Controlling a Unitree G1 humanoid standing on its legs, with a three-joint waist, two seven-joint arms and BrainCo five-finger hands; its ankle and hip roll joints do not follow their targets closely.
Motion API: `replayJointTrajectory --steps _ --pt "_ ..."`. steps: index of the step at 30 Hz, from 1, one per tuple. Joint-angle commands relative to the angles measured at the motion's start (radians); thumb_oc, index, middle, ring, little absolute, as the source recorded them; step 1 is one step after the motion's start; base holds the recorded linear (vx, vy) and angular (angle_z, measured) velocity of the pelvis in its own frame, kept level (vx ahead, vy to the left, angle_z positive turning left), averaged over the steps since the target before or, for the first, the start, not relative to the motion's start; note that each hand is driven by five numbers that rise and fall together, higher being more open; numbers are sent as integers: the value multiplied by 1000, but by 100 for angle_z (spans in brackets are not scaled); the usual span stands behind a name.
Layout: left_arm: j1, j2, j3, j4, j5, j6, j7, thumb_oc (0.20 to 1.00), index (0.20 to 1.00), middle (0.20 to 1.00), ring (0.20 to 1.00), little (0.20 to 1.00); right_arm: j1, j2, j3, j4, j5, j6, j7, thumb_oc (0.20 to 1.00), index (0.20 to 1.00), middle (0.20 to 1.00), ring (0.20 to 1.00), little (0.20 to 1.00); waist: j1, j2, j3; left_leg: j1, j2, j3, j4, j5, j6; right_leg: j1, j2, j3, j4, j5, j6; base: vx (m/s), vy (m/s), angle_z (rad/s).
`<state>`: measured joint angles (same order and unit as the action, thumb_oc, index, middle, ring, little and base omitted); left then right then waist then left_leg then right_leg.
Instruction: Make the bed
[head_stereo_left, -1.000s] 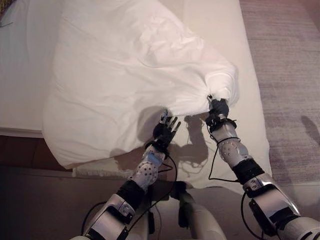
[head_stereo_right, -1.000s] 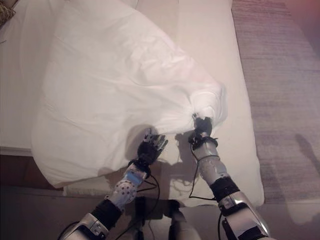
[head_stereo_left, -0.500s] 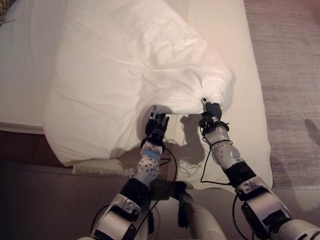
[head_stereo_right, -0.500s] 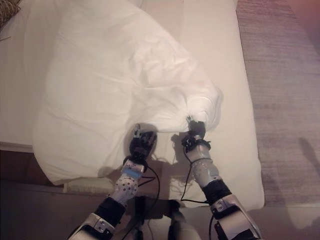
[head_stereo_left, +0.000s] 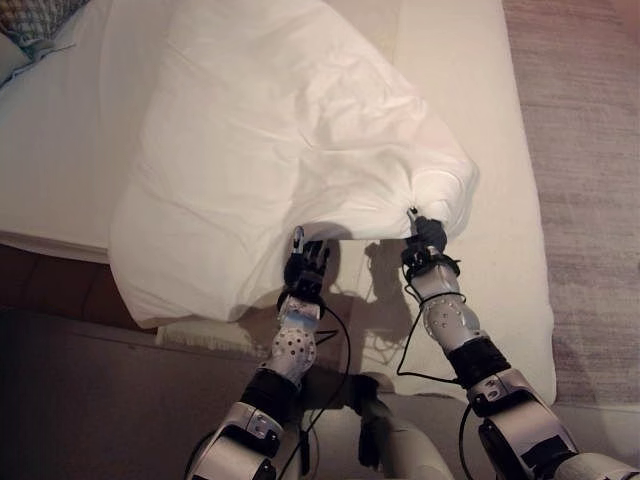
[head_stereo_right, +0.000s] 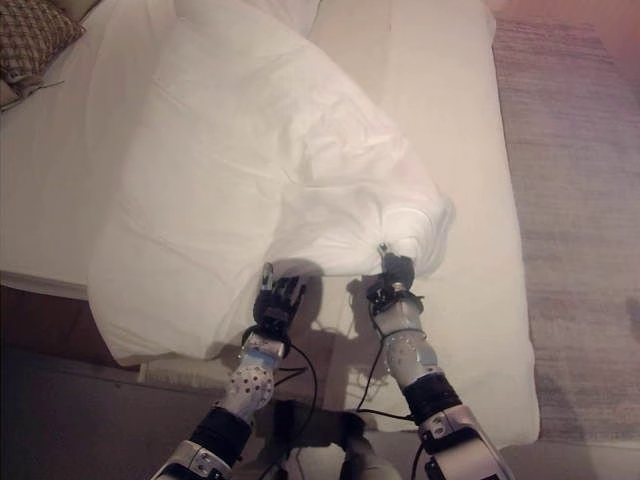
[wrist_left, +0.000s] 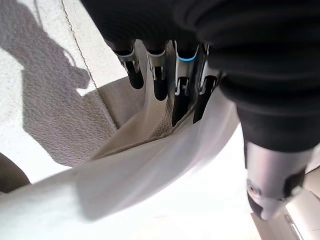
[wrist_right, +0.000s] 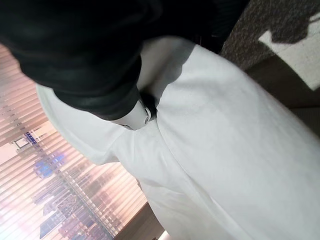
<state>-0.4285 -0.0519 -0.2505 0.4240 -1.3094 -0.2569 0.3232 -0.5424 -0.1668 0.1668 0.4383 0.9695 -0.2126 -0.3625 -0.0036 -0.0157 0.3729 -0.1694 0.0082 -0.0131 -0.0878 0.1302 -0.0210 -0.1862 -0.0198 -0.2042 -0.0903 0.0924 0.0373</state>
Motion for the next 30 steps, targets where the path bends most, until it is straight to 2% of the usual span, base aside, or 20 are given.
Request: replayJointTrajectory --steps 1,10,13,18,21,25,30 --pt "37 127 257 37 18 -190 26 1000 1000 1000 1000 1000 71 -99 -215 -25 -84 -181 -102 200 200 200 200 200 19 -40 -124 14 -54 25 1 -62 -30 -8 -38 18 79 1 74 13 -7 11" --pt "34 149 341 53 8 -218 59 1000 1000 1000 1000 1000 103 -103 -345 -59 -80 -246 -190 200 200 200 200 200 6 -31 -131 15 -54 17 1 -69 -30 -12 -40 9 90 -11 76 16 -4 6" --pt "31 149 345 54 5 -221 62 1000 1000 1000 1000 1000 104 -103 -354 -62 -72 -256 -199 200 200 200 200 200 5 -29 -132 15 -54 17 1 -69 -30 -15 -40 10 93 -12 76 0 0 0" --pt "29 149 357 72 -7 -214 65 1000 1000 1000 1000 1000 95 -108 -424 -87 -22 -322 -230 200 200 200 200 200 -7 -23 -132 9 -53 11 1 -70 -28 -29 -36 24 110 -21 73 0 0 0" --pt "29 151 356 80 -11 -210 63 1000 1000 1000 1000 1000 90 -119 -439 -91 -13 -337 -240 200 200 200 200 200 -15 -23 -133 5 -51 13 1 -71 -23 -39 -32 37 118 -23 71 5 3 3" --pt "30 153 345 91 -5 -195 57 1000 1000 1000 1000 1000 110 -124 -419 -101 -27 -307 -226 200 200 200 200 200 -24 -25 -131 4 -48 21 1 -72 -12 -58 -24 60 131 -24 67 4 6 -1" --pt "19 160 284 89 15 -144 45 1000 1000 1000 1000 1000 179 -77 -332 -152 3 -250 -147 200 200 200 200 200 -34 -27 -123 -7 -47 36 1 -68 -4 -81 -14 85 136 -19 65 -10 10 -12"
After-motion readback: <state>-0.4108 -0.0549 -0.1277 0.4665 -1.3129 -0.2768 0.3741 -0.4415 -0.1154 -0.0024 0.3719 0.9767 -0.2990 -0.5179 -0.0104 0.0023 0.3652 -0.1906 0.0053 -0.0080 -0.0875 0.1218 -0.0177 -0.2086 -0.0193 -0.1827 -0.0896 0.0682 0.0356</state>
